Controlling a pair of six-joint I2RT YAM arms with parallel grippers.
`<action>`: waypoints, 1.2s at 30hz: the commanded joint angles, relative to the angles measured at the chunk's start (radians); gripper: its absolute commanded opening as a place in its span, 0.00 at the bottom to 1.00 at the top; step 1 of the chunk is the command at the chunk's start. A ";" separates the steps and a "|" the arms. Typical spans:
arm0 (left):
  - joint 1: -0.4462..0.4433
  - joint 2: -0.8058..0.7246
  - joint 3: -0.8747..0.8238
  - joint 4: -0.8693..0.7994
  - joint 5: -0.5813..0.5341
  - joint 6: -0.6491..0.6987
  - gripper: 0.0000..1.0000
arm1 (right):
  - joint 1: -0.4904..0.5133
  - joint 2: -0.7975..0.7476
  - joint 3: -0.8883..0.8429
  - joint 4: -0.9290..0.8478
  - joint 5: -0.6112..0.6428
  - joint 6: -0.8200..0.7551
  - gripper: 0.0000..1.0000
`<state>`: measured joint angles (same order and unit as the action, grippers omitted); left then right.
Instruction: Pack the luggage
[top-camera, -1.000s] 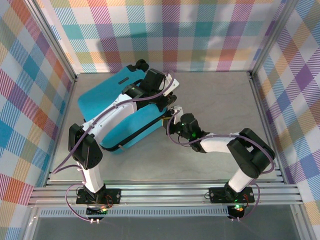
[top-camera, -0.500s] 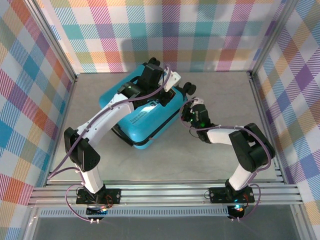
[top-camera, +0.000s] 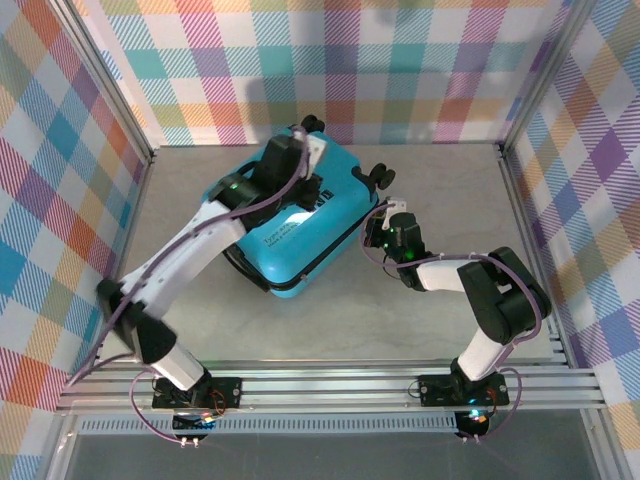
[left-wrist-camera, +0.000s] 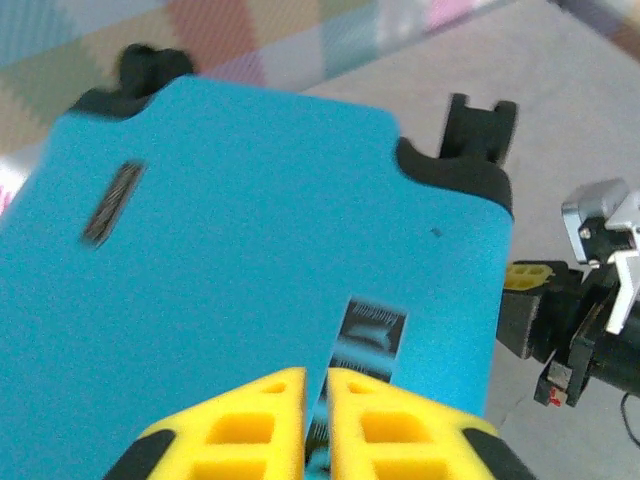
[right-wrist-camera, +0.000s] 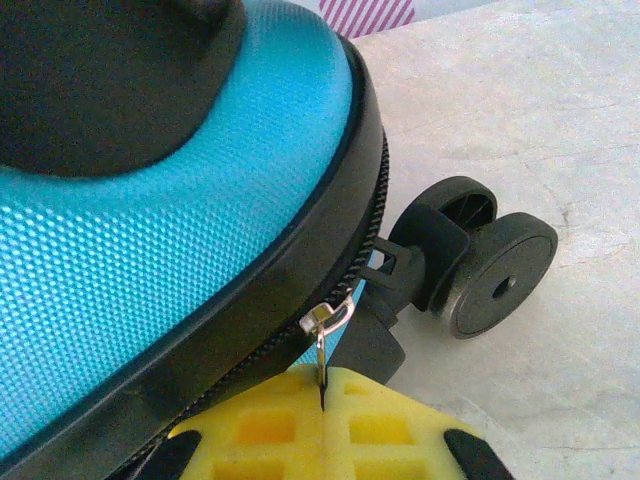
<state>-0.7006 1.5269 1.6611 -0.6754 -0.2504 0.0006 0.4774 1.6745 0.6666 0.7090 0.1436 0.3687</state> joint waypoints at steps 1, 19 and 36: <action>-0.015 -0.146 -0.136 -0.024 -0.133 -0.245 0.18 | 0.021 -0.043 -0.003 -0.012 -0.107 -0.026 0.00; -0.142 -0.193 -0.380 0.123 0.084 -0.452 0.21 | 0.192 -0.161 -0.093 -0.064 0.043 -0.010 0.00; -0.209 -0.031 -0.424 0.025 -0.113 -0.553 0.11 | -0.096 -0.009 0.085 -0.161 -0.010 -0.089 0.00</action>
<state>-0.9096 1.5043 1.2556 -0.5663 -0.2539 -0.5140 0.4320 1.6199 0.7090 0.5335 0.1051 0.3000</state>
